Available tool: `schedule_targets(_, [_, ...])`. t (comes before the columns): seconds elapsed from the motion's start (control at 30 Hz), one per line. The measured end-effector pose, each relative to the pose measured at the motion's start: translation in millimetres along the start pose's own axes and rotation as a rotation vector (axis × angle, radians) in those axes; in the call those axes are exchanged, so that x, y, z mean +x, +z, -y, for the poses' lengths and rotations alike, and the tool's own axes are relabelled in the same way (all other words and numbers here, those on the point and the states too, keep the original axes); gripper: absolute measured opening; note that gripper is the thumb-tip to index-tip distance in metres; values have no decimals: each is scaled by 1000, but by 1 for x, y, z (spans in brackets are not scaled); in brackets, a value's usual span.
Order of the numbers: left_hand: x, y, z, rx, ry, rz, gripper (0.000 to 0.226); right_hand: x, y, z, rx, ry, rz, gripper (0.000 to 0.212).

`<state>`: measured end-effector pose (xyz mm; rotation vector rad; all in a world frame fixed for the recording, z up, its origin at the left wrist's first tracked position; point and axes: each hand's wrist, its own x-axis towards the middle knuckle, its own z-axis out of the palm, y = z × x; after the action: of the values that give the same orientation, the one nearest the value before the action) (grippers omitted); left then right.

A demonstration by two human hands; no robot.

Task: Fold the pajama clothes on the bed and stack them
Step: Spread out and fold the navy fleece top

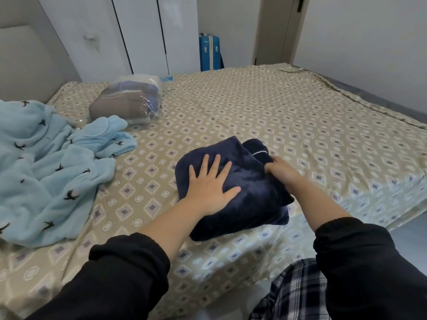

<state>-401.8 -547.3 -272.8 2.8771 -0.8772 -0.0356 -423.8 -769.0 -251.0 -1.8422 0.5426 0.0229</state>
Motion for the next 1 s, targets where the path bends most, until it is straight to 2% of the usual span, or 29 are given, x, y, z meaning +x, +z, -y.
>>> schedule_targets(0.1, [10, 9, -11, 73, 31, 14, 83, 16, 6, 12, -57, 33, -176, 65])
schedule_targets(0.17, [13, 12, -13, 88, 29, 24, 85, 23, 23, 17, -98, 16, -184, 73])
schedule_targets(0.27, [15, 14, -10, 65, 24, 24, 87, 30, 49, 11, -290, -60, -248, 81])
schedule_targets(0.43, [16, 15, -4, 17, 37, 22, 86, 40, 57, 0, -502, -191, -336, 53])
schedule_targets(0.53, [17, 15, 3, -47, 54, -5, 74, 47, 53, -10, -371, -214, -315, 40])
schedule_targets(0.6, [15, 17, 9, -77, 8, -63, 66, 51, 50, -15, -257, -192, -319, 43])
schedule_targets(0.7, [14, 21, 16, -88, -82, -102, 67, 55, 49, -19, -189, -160, -319, 46])
schedule_targets(0.83, [13, 28, 19, -49, -91, -100, 68, 63, 42, -5, -139, -42, -386, 31])
schedule_targets(0.93, [11, 33, 17, -29, -69, -117, 65, 72, 30, 14, 152, 154, -235, 44])
schedule_targets(1.0, [9, 35, 17, -17, -46, -127, 64, 78, 27, 25, 167, 142, -118, 37])
